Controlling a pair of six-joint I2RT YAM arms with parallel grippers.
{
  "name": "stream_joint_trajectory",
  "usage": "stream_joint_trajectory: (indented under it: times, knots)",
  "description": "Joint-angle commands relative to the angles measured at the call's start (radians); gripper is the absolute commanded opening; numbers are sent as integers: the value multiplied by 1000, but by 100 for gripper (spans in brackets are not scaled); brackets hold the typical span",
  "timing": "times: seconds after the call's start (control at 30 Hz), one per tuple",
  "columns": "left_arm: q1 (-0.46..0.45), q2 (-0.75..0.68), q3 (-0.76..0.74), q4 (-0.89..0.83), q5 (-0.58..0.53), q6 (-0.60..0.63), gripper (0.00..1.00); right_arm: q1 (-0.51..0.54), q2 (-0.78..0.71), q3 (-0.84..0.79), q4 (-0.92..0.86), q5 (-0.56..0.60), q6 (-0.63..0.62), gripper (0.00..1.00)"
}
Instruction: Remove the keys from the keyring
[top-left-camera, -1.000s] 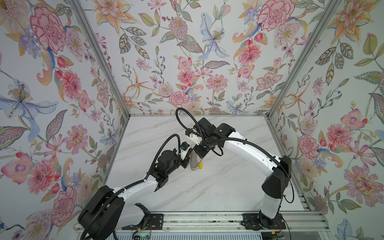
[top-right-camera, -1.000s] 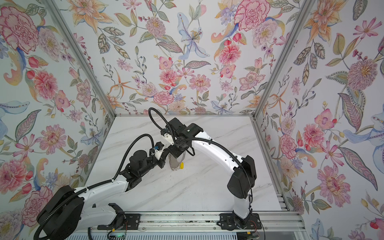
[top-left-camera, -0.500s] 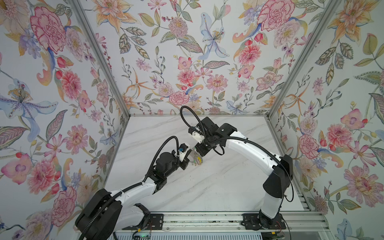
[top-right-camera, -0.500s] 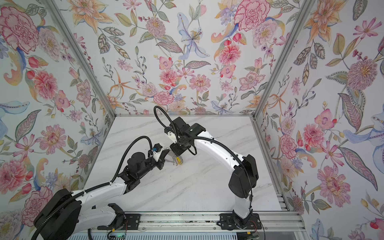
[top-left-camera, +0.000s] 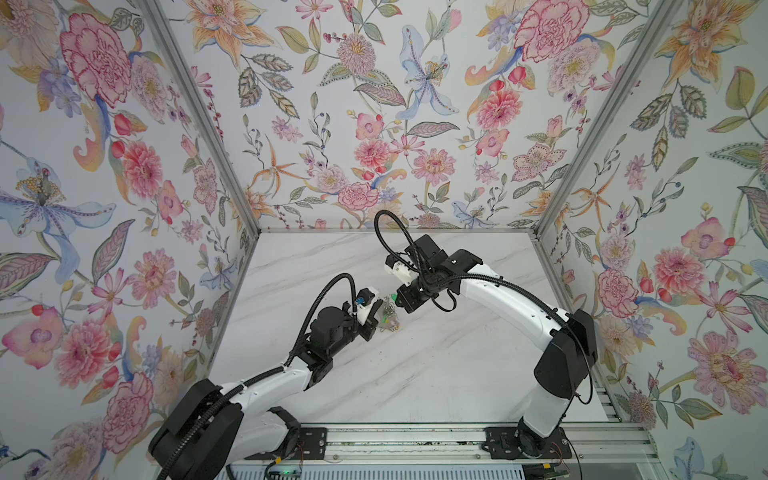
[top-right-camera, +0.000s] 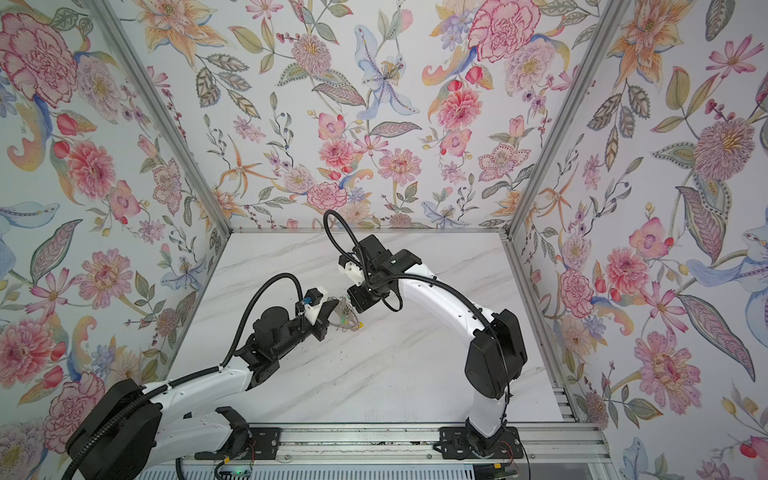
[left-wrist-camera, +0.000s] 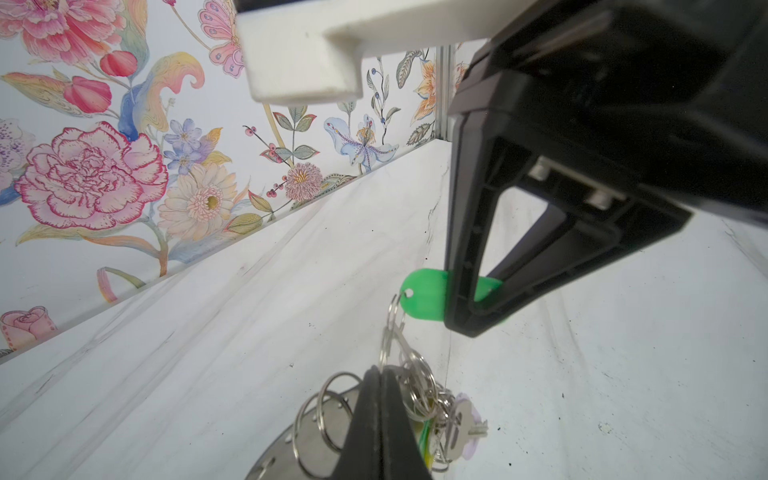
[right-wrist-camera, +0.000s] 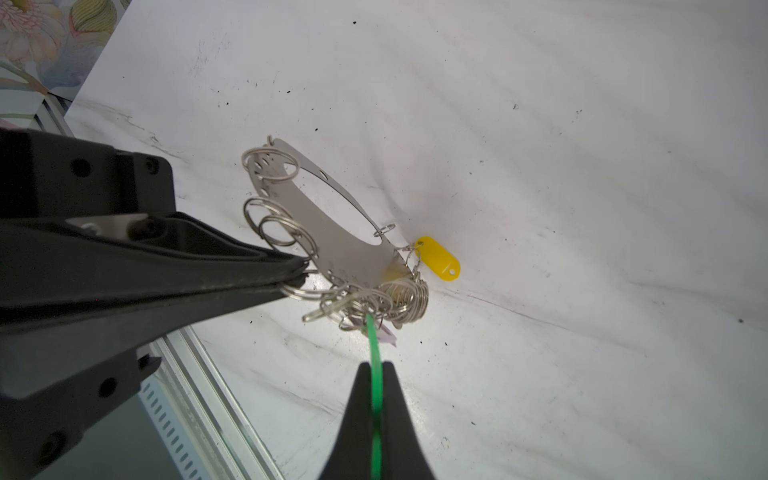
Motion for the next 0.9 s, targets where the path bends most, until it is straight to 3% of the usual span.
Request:
stream_joint_trajectory:
  times: [0.0, 0.33, 0.87]
  knots:
    - [5, -37, -9, 62, -2, -19, 0, -27, -16, -27, 8, 21, 11, 2]
    - [6, -73, -10, 59, 0, -28, 0, -6, 14, -57, 37, 30, -18, 2]
    - [5, -94, -5, 78, -19, -57, 0, 65, 14, -87, 63, 211, -76, 2]
